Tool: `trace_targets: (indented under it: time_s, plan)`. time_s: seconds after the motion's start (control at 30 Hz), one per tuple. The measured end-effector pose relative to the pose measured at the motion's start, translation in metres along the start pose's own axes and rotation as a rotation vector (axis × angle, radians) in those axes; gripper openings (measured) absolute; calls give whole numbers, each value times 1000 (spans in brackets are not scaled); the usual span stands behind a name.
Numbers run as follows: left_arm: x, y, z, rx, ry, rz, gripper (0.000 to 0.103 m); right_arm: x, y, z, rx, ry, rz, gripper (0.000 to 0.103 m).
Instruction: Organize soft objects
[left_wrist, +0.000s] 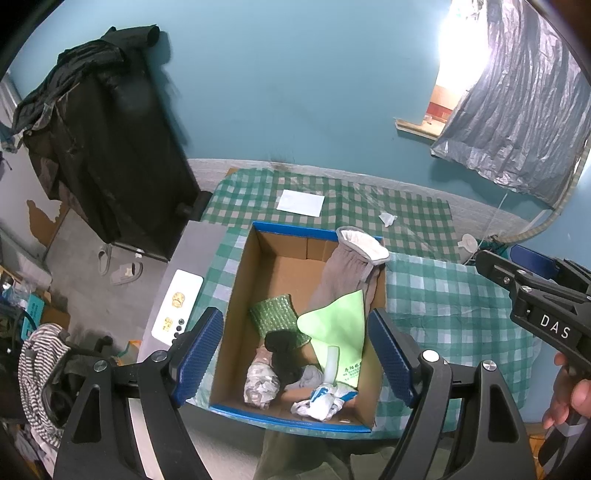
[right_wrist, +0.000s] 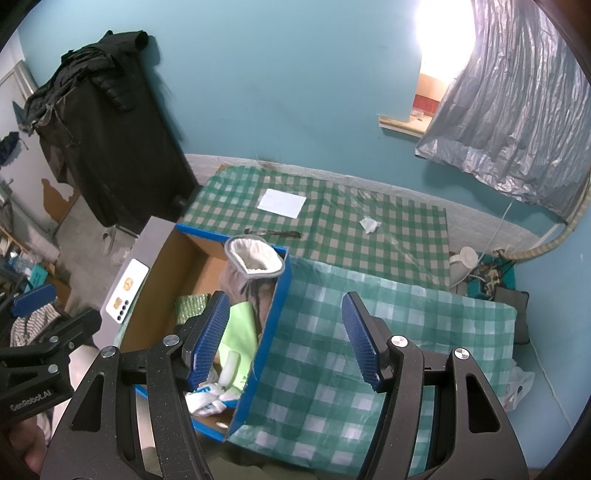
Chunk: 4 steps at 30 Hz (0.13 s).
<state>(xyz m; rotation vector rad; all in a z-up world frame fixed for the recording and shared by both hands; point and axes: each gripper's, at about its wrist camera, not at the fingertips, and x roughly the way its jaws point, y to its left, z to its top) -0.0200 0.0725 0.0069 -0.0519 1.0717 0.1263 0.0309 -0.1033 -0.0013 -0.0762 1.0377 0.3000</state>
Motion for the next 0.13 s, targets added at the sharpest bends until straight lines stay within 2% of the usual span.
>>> trace_targets:
  time_s: [0.13]
  plan:
    - [1,0,0,-1,4,1,82,0,0,1,0,-1,0,63]
